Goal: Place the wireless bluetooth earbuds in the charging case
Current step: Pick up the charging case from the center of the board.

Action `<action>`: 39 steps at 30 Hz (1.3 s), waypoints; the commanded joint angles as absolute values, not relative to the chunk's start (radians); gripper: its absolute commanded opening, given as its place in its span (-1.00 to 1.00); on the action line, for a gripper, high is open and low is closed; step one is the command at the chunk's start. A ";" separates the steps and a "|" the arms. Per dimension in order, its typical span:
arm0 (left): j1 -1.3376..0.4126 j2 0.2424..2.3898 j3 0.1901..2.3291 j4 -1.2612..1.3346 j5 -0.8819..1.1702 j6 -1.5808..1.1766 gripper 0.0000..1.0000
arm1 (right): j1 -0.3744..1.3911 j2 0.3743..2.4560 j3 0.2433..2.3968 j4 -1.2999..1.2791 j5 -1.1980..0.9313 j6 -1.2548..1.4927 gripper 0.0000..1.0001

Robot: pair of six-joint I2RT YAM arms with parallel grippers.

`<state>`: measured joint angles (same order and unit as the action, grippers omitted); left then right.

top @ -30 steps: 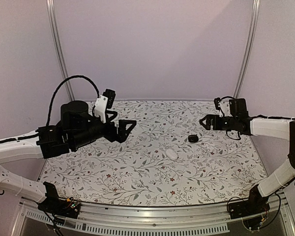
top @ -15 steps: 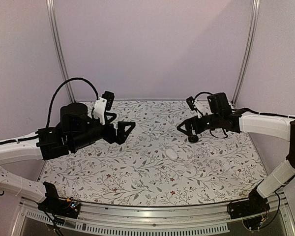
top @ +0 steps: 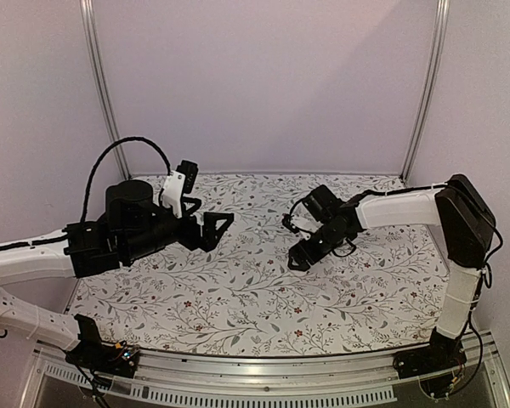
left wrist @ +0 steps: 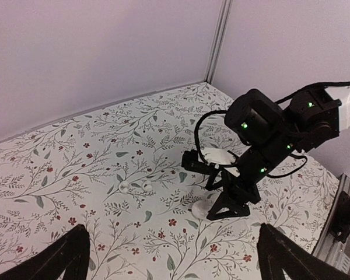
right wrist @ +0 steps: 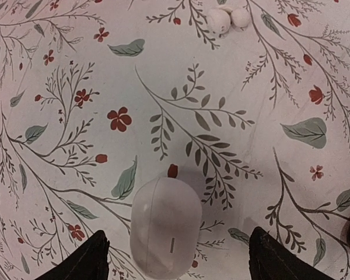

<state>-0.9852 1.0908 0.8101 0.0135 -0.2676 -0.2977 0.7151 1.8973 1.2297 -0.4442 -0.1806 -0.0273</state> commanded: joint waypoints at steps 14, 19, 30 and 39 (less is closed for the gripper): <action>-0.967 1.080 0.775 0.003 -0.298 -0.330 1.00 | 0.794 2.069 1.395 -0.627 -0.025 -0.048 0.16; -0.963 1.072 0.759 0.017 -0.311 -0.347 0.99 | 0.801 2.064 1.399 -0.633 -0.015 -0.048 -0.20; -0.956 0.919 0.554 0.336 -0.289 -0.283 0.99 | 0.775 1.723 1.302 -0.298 -0.396 0.033 -0.30; -1.011 0.930 0.515 0.582 -0.234 -0.134 0.91 | 0.764 1.414 1.135 0.222 -0.469 0.286 -0.31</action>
